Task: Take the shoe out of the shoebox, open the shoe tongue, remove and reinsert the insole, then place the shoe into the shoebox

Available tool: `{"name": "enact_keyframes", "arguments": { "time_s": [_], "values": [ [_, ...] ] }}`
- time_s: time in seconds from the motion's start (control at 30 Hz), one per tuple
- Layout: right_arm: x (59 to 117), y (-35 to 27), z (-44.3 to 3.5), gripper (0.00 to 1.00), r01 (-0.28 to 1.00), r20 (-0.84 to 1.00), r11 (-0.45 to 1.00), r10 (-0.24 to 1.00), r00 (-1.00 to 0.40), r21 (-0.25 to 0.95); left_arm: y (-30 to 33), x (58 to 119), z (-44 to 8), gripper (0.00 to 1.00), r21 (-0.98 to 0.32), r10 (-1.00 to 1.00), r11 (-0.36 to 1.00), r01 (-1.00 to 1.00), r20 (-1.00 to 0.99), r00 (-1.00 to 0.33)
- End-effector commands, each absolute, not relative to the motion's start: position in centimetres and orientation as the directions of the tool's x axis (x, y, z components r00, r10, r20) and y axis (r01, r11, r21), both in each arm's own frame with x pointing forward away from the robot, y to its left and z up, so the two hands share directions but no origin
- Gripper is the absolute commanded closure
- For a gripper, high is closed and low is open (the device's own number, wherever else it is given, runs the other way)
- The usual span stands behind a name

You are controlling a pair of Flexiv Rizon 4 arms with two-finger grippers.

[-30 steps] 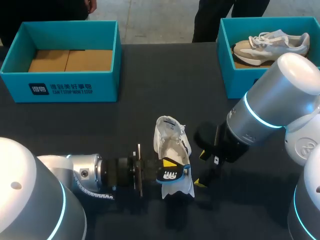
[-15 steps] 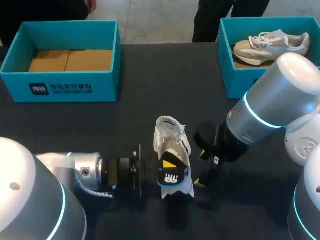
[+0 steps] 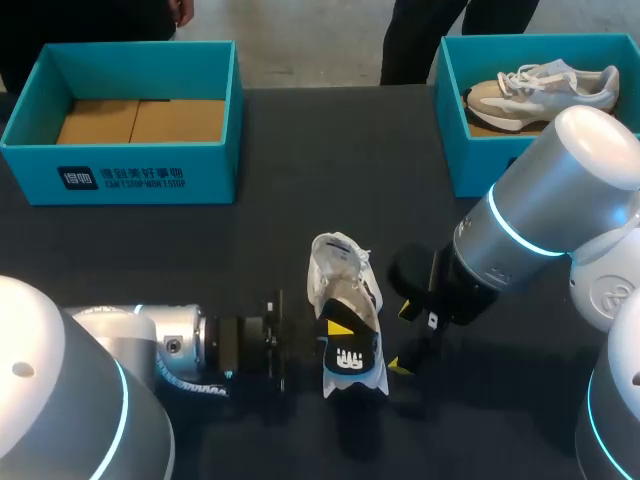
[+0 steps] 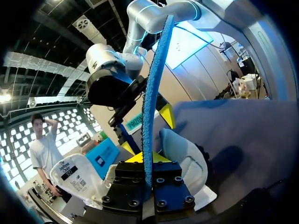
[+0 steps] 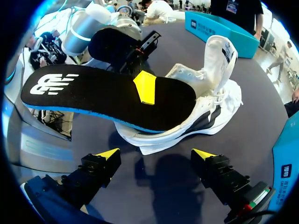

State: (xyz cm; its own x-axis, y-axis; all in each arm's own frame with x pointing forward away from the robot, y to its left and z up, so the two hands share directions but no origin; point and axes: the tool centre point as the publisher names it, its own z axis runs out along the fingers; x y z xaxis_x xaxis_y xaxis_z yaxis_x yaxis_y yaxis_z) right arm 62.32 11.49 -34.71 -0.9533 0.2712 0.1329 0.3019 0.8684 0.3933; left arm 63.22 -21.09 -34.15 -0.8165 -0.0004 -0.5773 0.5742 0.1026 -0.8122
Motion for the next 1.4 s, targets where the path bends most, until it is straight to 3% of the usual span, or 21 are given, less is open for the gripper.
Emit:
{"name": "enact_keyframes", "arguments": {
  "time_s": [0.03, 0.47, 0.63, 0.9, 1.4],
  "values": [
    [62.2, 11.6, -34.7, 0.00, 0.303, 0.129, 0.869, 0.274, -0.953, 0.391, -21.1, 63.2, -34.3, 1.00, -0.813, -0.002, 0.108, 0.572, -0.576, -0.818],
    [62.2, 11.6, -34.7, 0.00, 0.303, 0.129, 0.869, 0.274, -0.953, 0.391, -20.4, 62.6, -33.6, 1.00, -0.824, -0.014, 0.094, 0.559, -0.562, -0.827],
    [62.2, 11.6, -34.7, 0.00, 0.303, 0.129, 0.869, 0.274, -0.953, 0.391, -20.3, 62.4, -33.2, 0.90, -0.824, -0.017, 0.087, 0.559, -0.563, -0.827],
    [62.2, 11.6, -34.7, 0.00, 0.303, 0.129, 0.869, 0.274, -0.953, 0.391, -20.3, 62.3, -33.1, 0.90, -0.827, -0.017, 0.080, 0.557, -0.560, -0.828],
    [62.2, 11.6, -34.7, 0.00, 0.303, 0.129, 0.869, 0.274, -0.953, 0.391, -20.6, 61.9, -32.3, 0.78, -0.814, -0.006, 0.069, 0.577, -0.579, -0.816]
  ]
}}
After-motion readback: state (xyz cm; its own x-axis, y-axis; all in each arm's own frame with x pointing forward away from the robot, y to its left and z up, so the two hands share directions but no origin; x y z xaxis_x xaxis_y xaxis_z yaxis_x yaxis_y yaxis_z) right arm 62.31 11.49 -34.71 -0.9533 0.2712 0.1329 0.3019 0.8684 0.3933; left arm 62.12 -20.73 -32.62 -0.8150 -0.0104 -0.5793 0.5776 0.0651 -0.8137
